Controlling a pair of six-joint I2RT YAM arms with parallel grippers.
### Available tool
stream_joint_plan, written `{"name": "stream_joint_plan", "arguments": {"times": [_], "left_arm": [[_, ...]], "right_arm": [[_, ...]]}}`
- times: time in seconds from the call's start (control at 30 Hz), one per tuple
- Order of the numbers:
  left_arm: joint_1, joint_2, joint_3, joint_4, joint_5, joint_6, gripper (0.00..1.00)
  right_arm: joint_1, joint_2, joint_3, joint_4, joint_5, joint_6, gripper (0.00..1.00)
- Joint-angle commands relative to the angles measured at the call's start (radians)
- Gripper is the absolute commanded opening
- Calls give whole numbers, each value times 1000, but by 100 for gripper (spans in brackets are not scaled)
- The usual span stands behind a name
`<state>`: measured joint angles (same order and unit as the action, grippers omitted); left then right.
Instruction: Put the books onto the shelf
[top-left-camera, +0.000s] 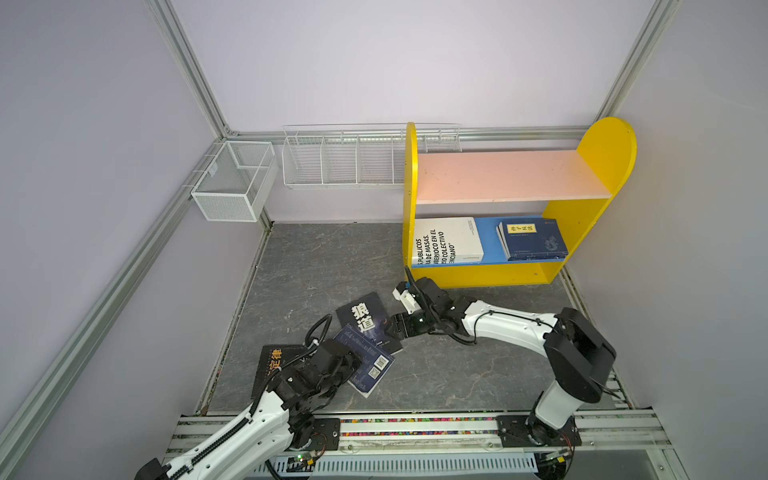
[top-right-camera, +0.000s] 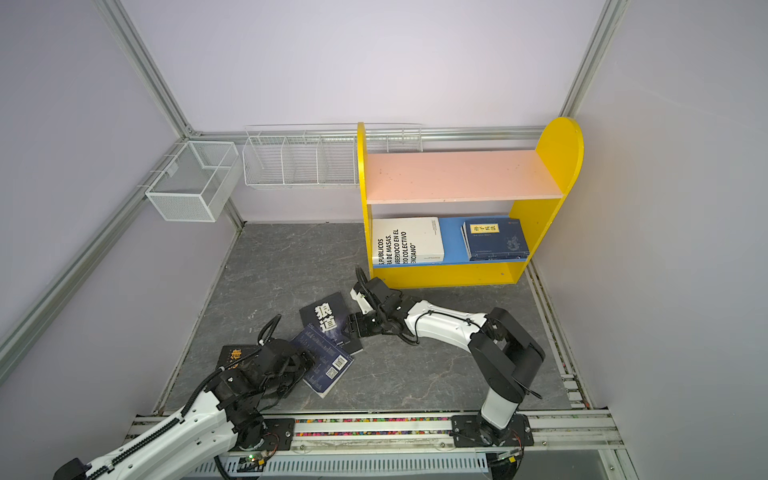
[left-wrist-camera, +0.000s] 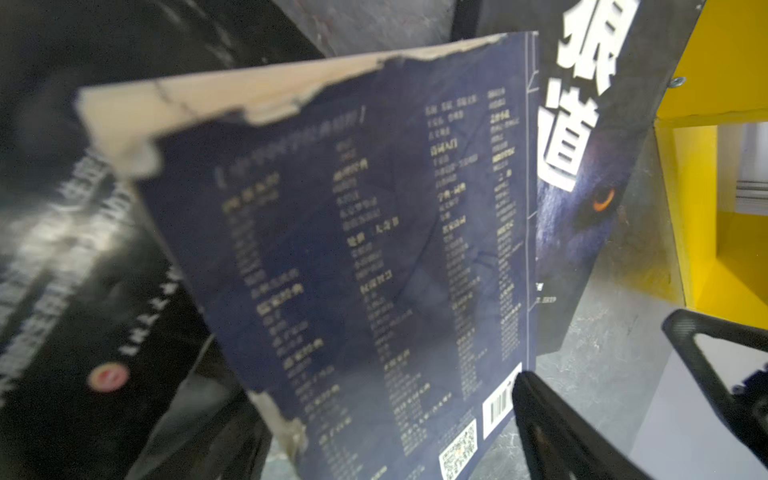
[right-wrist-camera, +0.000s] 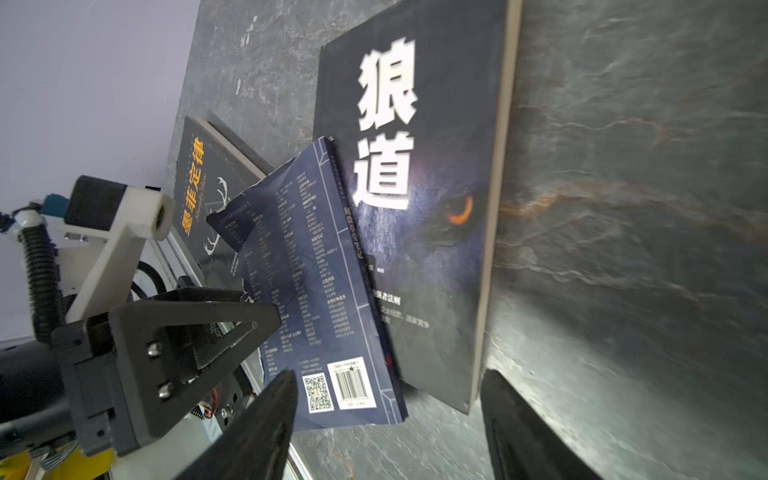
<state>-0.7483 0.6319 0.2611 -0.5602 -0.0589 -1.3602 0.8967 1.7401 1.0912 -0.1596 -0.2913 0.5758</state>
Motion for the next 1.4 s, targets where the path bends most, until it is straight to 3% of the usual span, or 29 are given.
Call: {"name": "stream_joint_plan", "arguments": {"times": [0.0,0.23,0.43,0.67,0.93,1.1,1.27,1.37], "left_arm": [[-4,-17,-52,41,-7,-38,89],[-5,-98,-122,126,-39,-43,89],[-5,-127,-170,225,-57,-37,89],[-4,-62,-182,276,-59,-42,88],[-4,-23,-176,310,-67,-39,88],[-5,-36,-171,311,-70,-33,88],[-5,-58,-172,297,-76,-33,88],[-5,-74,-172,286,-80,-33,88]], "right_arm": [[20,64,32,44,-44,26,71],[36,206,72,37,-69,64,63],[36,257,56,138,-192,112,61],[28,222,9,380,-379,222,54],[-4,181,-72,708,-492,422,49],[3,248,-80,885,-519,545,49],[1,324,-116,1204,-520,728,46],[-2,331,-135,1206,-483,719,46]]}}
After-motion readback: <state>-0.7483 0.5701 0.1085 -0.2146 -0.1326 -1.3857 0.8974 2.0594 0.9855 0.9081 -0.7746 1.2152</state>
